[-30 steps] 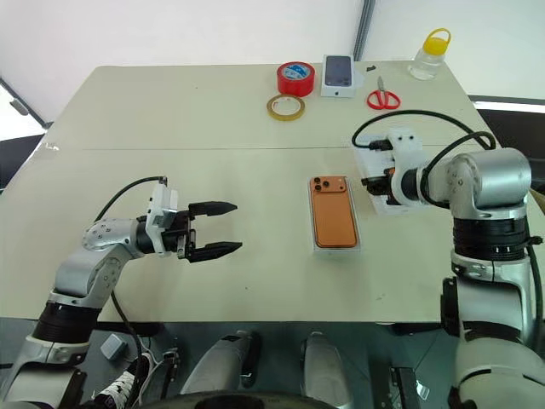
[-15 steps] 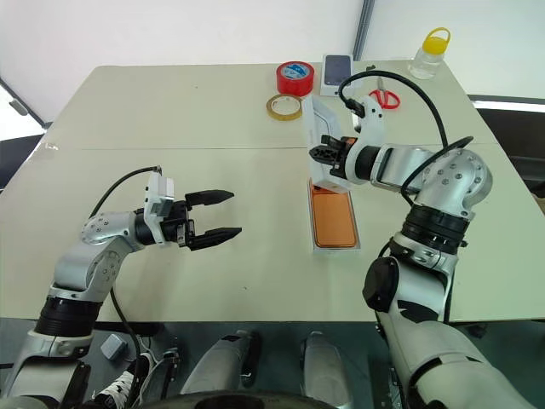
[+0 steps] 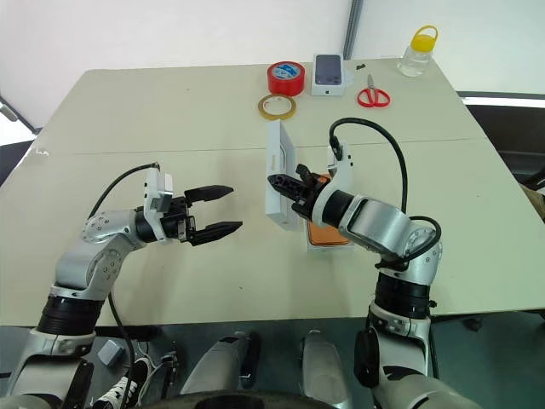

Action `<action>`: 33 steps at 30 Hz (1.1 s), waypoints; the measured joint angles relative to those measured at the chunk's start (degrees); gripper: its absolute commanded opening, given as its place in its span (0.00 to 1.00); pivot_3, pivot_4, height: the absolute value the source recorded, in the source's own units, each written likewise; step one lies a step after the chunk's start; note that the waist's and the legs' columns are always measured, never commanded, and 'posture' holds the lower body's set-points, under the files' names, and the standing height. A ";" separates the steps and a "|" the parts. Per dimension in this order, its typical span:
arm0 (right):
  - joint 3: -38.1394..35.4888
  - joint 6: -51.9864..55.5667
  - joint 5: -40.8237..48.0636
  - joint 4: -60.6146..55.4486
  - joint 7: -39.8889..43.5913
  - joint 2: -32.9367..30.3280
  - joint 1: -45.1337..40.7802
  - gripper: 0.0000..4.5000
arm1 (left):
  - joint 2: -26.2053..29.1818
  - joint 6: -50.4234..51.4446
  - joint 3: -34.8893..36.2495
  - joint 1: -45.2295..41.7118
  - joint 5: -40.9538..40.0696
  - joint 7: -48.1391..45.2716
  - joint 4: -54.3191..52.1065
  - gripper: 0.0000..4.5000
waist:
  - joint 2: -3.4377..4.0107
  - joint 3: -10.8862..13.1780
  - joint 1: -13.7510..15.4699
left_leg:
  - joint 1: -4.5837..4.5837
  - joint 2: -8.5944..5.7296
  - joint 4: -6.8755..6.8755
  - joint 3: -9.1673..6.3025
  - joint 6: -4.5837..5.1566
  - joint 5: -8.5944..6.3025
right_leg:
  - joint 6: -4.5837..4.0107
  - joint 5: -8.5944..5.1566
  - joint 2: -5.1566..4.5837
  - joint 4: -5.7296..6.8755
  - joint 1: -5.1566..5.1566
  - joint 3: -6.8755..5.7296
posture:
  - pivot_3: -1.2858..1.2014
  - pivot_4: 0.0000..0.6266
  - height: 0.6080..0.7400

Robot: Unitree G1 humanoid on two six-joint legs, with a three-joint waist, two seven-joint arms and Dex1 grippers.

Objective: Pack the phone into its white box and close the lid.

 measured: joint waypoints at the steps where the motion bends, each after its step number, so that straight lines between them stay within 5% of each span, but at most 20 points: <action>1: 0.79 -0.86 0.09 -0.55 0.17 -0.33 0.40 0.02 | -0.10 0.00 -0.01 -0.02 -0.01 0.17 0.00 0.97 | 0.00 0.00 0.04 | 0.01 0.00 0.00 0.00 0.00 0.00 | 0.00 0.00 0.00 0.01 0.00 0.00 | 0.52 0.24 1.00; 12: 7.30 -2.57 0.35 -2.65 8.20 -8.78 8.36 0.02 | -1.18 0.09 -0.09 0.05 -0.01 1.88 -0.05 0.97 | 0.00 0.00 0.32 | 0.10 0.01 -0.02 -0.02 0.02 -0.01 | -0.02 0.00 0.00 -0.08 0.13 -0.01 | 0.52 0.24 1.00; 15: 7.73 -1.49 0.38 -0.66 11.44 -11.73 8.35 0.00 | -1.24 0.35 -0.10 0.06 -0.04 1.92 -0.04 0.80 | 0.00 0.00 0.40 | 0.10 -0.01 -0.02 -0.01 0.02 -0.01 | -0.01 0.00 -0.02 -0.14 0.17 -0.01 | 0.52 0.24 1.00; 22: 7.70 0.84 1.34 4.39 17.73 -16.39 7.52 0.00 | -4.84 0.03 -1.69 0.43 1.50 3.02 2.69 0.02 | -0.01 0.00 0.57 | 0.10 -0.01 0.00 0.00 0.03 -0.02 | -0.01 0.00 -0.04 -0.14 0.21 -0.02 | 0.52 0.24 1.00; 33: 8.64 1.50 1.65 6.91 21.15 -21.55 6.06 0.00 | -17.90 -8.13 -6.31 -5.11 10.01 11.15 14.05 0.02 | -0.09 -0.01 1.93 | 0.09 -0.04 0.11 0.01 0.10 -0.06 | 0.01 0.00 -0.07 -0.20 0.31 -0.07 | 0.52 0.24 1.00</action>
